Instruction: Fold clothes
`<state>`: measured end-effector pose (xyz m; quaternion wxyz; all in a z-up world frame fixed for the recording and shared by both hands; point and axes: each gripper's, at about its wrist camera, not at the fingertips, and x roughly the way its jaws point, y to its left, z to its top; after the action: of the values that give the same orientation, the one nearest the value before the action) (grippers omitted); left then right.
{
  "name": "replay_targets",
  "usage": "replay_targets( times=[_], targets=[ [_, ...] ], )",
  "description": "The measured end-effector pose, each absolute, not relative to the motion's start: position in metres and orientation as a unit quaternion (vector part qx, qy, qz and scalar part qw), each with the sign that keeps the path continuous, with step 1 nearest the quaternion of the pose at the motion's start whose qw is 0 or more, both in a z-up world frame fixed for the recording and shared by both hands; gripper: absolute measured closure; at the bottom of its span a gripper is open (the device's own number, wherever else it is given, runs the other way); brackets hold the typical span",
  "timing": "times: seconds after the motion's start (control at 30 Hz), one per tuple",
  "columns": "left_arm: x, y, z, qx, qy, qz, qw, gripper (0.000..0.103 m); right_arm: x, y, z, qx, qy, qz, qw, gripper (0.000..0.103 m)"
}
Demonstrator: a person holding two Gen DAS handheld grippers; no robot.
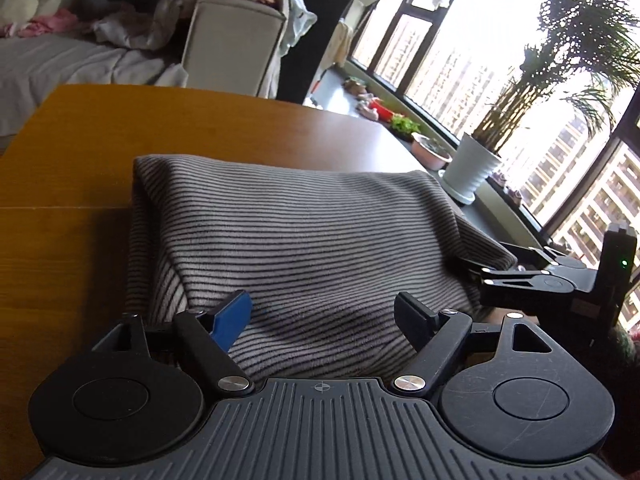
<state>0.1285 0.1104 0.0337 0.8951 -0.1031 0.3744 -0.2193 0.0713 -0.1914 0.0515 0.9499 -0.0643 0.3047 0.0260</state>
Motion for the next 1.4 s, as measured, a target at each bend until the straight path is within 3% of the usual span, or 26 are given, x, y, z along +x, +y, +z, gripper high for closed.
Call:
replay_targets(
  times=[0.27, 0.5, 0.7, 0.87, 1.03, 1.4],
  targets=[
    [0.162, 0.113, 0.038, -0.102, 0.377, -0.189, 0.901, 0.018, 0.037, -0.19, 0.075, -0.038, 0.281, 0.103, 0.953, 0.0],
    [0.116, 0.117, 0.066, -0.131, 0.37, -0.238, 0.889, 0.011, 0.081, -0.221, 0.107, -0.035, 0.235, 0.048, 0.97, 0.0],
    [0.095, 0.098, 0.06, -0.129, 0.4, -0.291, 0.859, 0.016, 0.146, -0.207, 0.056, -0.146, 0.341, 0.018, 0.929, 0.0],
    [0.121, 0.1, 0.029, -0.141, 0.44, -0.247, 0.852, 0.025, 0.124, -0.216, 0.052, -0.093, 0.341, 0.011, 0.935, 0.0],
    [0.15, 0.097, 0.031, -0.111, 0.425, -0.221, 0.871, 0.024, 0.085, -0.225, 0.046, -0.036, 0.343, 0.029, 0.938, 0.0],
    [0.198, 0.083, 0.034, -0.065, 0.393, -0.169, 0.902, 0.024, 0.048, -0.186, 0.053, -0.09, 0.323, 0.094, 0.937, 0.0]
  ],
)
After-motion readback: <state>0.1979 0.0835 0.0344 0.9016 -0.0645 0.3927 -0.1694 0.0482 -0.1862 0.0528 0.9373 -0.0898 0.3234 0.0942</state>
